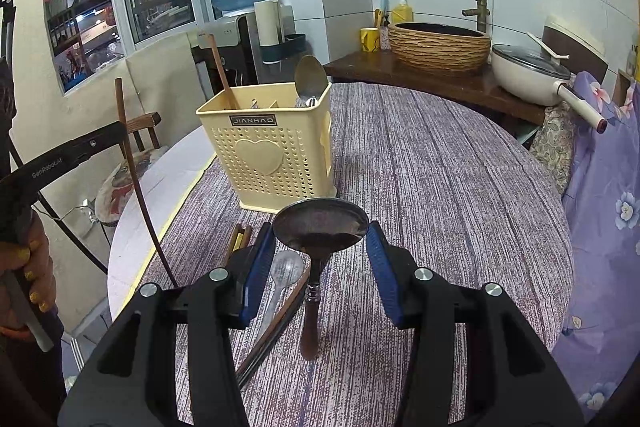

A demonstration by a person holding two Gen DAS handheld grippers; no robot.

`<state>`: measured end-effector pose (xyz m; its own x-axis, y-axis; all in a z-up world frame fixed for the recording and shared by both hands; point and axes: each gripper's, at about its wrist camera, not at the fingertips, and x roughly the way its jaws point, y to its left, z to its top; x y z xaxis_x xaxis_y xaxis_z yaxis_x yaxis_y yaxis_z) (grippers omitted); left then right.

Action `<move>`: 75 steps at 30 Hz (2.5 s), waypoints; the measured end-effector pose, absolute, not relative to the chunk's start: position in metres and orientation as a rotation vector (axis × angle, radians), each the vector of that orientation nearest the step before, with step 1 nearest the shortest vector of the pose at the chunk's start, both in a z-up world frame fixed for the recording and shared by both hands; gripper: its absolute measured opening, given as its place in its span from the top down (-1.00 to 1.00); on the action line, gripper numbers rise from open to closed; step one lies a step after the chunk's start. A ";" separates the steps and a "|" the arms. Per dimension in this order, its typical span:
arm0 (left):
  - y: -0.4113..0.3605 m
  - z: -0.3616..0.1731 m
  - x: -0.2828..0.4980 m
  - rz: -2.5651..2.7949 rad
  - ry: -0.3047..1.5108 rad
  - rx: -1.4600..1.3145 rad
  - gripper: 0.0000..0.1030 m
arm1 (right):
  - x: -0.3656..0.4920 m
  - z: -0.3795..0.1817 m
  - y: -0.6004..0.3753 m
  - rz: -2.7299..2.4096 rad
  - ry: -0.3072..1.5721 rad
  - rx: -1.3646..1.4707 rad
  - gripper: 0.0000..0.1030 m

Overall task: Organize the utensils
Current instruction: 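Carry the ladle spoon and chopstick over the cream holder, then release the ladle spoon and chopstick into the holder with both tools, then move both tools back over the remaining utensils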

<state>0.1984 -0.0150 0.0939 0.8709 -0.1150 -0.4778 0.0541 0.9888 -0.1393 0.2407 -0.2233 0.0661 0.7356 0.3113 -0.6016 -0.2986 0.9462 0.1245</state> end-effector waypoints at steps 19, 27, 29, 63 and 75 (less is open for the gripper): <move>-0.010 0.196 0.221 -0.143 0.319 -0.183 0.87 | 0.267 0.169 -0.199 0.386 0.417 0.063 0.08; -0.012 0.239 0.261 -0.083 0.242 -0.221 0.87 | 0.302 0.217 -0.174 0.295 0.287 0.054 0.08; -0.017 0.236 0.268 -0.065 0.225 -0.209 0.87 | 0.315 0.216 -0.167 0.269 0.274 0.042 0.08; 0.005 0.116 0.254 -0.069 0.354 -0.231 -0.23 | 0.315 0.094 -0.156 0.242 0.322 -0.098 -0.50; 0.004 0.059 0.209 -0.066 0.533 -0.228 -0.82 | 0.260 0.059 -0.193 0.195 0.495 -0.054 -0.58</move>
